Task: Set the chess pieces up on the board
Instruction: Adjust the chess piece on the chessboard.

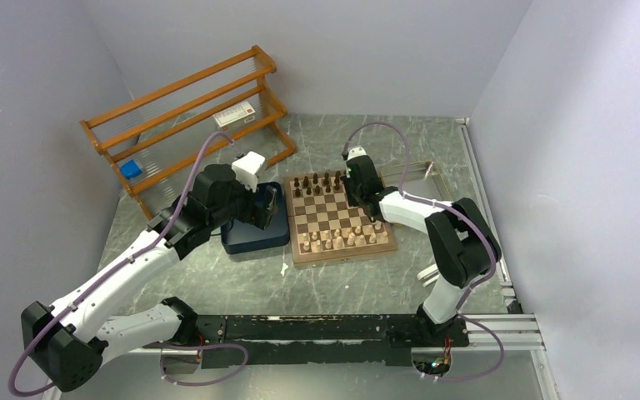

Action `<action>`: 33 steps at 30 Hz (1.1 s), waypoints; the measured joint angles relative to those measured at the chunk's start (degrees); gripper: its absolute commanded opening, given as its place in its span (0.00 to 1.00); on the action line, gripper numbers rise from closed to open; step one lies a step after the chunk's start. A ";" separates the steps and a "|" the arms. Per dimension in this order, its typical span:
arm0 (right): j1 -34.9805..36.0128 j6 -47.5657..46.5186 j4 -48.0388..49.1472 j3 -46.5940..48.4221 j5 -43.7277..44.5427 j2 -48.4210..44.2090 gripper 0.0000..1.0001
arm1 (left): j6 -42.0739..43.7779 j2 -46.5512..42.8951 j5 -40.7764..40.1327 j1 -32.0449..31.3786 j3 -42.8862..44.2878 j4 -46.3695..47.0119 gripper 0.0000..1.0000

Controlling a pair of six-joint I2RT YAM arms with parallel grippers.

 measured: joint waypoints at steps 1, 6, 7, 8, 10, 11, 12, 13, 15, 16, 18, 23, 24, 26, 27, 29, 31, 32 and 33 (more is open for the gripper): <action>-0.09 -0.55 0.70 0.17 0.61 0.70 0.00 | 0.04 0.00 0.00 0.00 -0.04 0.00 0.98; -1.03 -2.47 2.43 0.98 2.54 3.30 0.00 | 0.11 0.00 -0.02 0.00 -0.13 0.02 0.98; -1.14 -2.67 2.62 1.33 2.86 3.58 0.00 | 0.13 0.00 -0.07 0.00 -0.13 0.02 0.98; -1.27 -2.95 2.84 1.79 3.13 4.02 0.00 | 0.13 -0.04 -0.15 0.00 -0.13 0.02 0.98; -1.42 -3.37 3.43 2.47 3.65 4.92 0.00 | 0.13 -0.11 -0.35 0.00 -0.15 0.02 0.98; -1.44 -3.45 3.63 2.60 3.76 5.25 0.00 | 0.13 -0.15 -0.42 0.00 -0.15 0.02 0.98; -1.44 -3.56 3.89 2.73 3.96 5.55 0.00 | 0.13 -0.15 -0.44 -0.02 -0.15 0.02 0.98; -1.44 -3.65 4.00 2.95 4.02 5.77 0.00 | 0.13 -0.15 -0.46 0.00 -0.15 0.02 0.98; -1.44 -3.69 4.11 3.21 4.33 6.10 0.00 | 0.15 -0.15 -0.52 -0.02 -0.15 0.02 0.98; -1.44 -3.69 4.11 3.37 4.44 6.21 0.00 | 0.13 -0.15 -0.59 -0.02 -0.15 0.02 0.98; -1.46 -3.72 4.13 3.48 4.66 6.34 0.00 | 0.13 -0.15 -0.66 0.00 -0.15 0.02 0.98; -1.46 -3.76 4.11 3.54 5.09 6.40 0.00 | 0.13 -0.15 -0.85 0.00 -0.15 0.02 0.98; -1.46 -3.78 4.09 3.56 5.07 6.40 0.00 | 0.13 -0.15 -0.85 0.00 -0.15 0.02 0.98; -1.46 -3.80 4.04 3.58 4.98 6.40 0.00 | 0.13 -0.15 -0.87 -0.02 -0.17 0.02 0.98; -1.46 -3.80 3.98 3.61 4.76 6.38 0.00 | 0.13 -0.15 -0.87 0.00 -0.17 0.02 0.98; -1.46 -3.72 3.37 3.96 3.65 6.36 0.00 | 0.13 -0.15 -0.90 0.00 -0.22 0.02 0.98; -1.46 -3.48 2.12 4.46 1.95 6.03 0.00 | 0.11 -0.17 -0.94 0.00 -0.24 0.02 0.98; -1.46 -3.26 1.05 4.81 0.87 5.55 0.00 | 0.11 -0.17 -1.03 -0.02 -0.24 0.02 0.98; -1.46 -2.93 -0.07 5.14 -0.07 4.81 0.00 | 0.11 -0.22 -1.07 0.00 -0.24 0.02 0.98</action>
